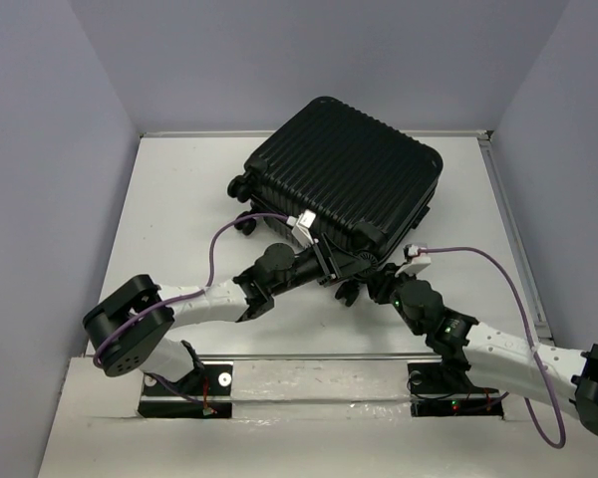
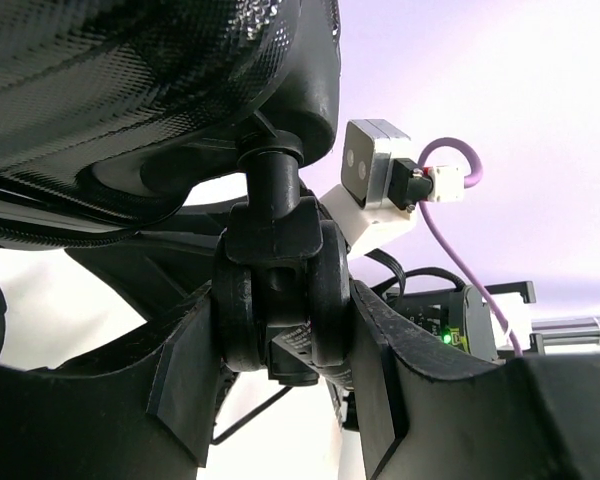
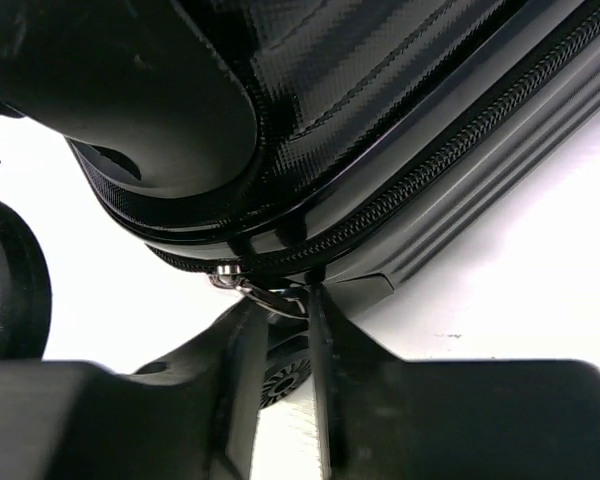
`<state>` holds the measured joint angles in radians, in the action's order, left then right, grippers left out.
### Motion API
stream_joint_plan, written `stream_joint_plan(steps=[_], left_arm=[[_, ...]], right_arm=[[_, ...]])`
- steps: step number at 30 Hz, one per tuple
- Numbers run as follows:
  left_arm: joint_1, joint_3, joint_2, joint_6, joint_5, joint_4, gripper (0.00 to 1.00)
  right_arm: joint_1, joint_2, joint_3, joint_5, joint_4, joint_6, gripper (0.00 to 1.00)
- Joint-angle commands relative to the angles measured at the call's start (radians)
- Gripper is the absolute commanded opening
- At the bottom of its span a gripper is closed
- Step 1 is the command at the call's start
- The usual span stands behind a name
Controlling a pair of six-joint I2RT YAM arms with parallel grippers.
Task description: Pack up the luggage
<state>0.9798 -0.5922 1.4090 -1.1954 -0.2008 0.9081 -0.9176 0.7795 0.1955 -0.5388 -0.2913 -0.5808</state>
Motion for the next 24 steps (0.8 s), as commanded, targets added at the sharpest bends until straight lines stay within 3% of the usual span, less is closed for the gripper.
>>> stream_joint_plan(steps=[1,5,10,11,15,19,24], left_arm=[[0.028,-0.078,-0.021,-0.004,-0.043,0.36,0.06],[0.026,-0.125,0.004,-0.003,-0.032,0.364,0.06],[0.028,-0.239,0.071,-0.033,-0.051,0.394,0.06],[0.028,-0.276,0.082,-0.042,-0.055,0.405,0.06],[0.028,-0.325,0.117,-0.085,-0.055,0.446,0.06],[0.03,-0.34,0.136,-0.118,-0.048,0.483,0.06],[0.033,-0.327,0.143,-0.127,-0.046,0.517,0.06]], right_arm=[[0.002,0.004,0.012,-0.04,-0.17,-0.002,0.23],[0.002,0.01,-0.094,0.061,-0.494,-0.068,0.09],[0.002,0.119,-0.114,0.151,-0.771,-0.123,0.07],[0.002,0.195,-0.111,0.198,-0.901,-0.125,0.07],[0.002,0.366,-0.058,0.275,-1.138,-0.155,0.07],[0.002,0.648,0.013,0.315,-1.409,-0.209,0.07],[-0.03,0.797,0.151,0.355,-1.427,-0.238,0.07]])
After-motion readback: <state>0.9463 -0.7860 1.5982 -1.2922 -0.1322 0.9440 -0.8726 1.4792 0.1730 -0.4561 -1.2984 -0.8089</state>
